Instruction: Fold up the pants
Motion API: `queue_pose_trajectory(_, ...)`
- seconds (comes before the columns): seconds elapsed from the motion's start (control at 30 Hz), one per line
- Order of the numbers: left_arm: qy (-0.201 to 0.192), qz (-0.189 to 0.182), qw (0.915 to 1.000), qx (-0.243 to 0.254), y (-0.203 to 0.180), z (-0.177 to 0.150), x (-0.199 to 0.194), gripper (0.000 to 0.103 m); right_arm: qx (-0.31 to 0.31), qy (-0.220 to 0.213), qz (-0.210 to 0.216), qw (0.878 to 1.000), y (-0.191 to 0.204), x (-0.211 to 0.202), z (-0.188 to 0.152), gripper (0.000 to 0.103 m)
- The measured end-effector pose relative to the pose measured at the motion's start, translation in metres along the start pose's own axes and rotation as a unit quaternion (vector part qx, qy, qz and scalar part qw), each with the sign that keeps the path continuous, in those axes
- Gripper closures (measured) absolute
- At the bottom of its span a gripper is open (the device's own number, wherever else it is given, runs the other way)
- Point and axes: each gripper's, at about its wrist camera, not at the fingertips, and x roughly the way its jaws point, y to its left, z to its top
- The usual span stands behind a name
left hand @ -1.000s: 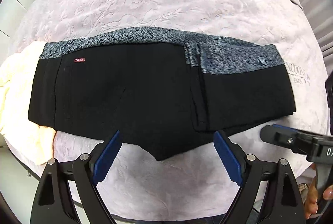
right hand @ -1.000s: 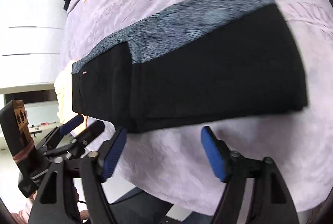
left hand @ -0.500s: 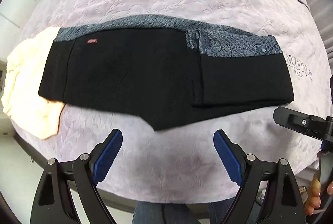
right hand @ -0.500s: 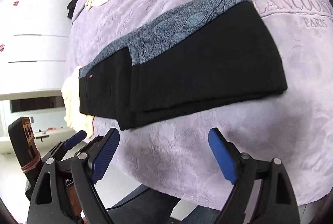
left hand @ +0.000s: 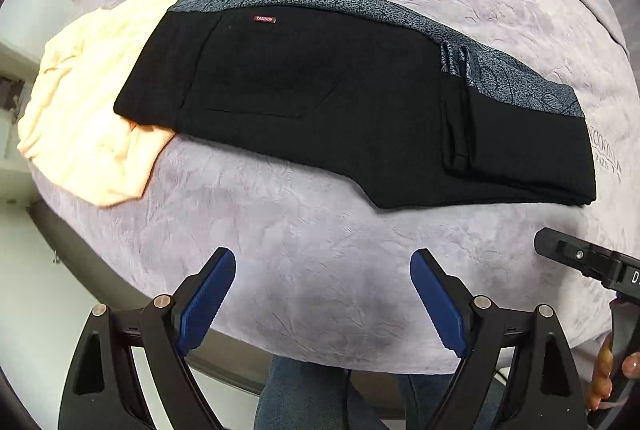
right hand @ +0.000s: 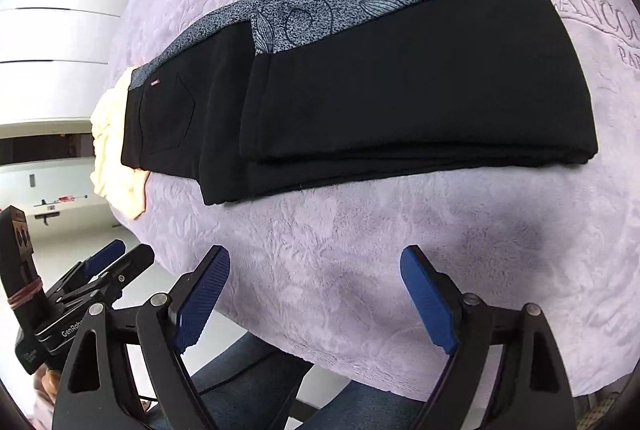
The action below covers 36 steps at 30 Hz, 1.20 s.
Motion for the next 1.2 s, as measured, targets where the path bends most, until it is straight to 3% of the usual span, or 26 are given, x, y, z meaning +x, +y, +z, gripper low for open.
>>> queue_pose_trajectory(0.13, -0.008, -0.022, 0.9991, 0.035, 0.026, 0.014, 0.003, 0.013, 0.023, -0.02, -0.025, 0.999, 0.025, 0.012, -0.001, 0.013)
queue_pose_trajectory(0.27, -0.014, -0.047, 0.9981, 0.038, 0.067, 0.031, 0.007, 0.013, 0.041, -0.029, -0.028, 0.998, 0.067, 0.035, -0.005, 0.013)
queue_pose_trajectory(0.57, -0.008, -0.073, 0.9966, 0.037, 0.129, 0.05, 0.031, 0.013, -0.001, -0.012, -0.071, 0.997, 0.149, 0.068, -0.011, 0.013)
queue_pose_trajectory(1.2, -0.004, -0.105, 0.994, -0.03, 0.16, 0.063, 0.058, 0.013, 0.0, 0.014, -0.101, 0.995, 0.155, 0.071, -0.009, 0.013)
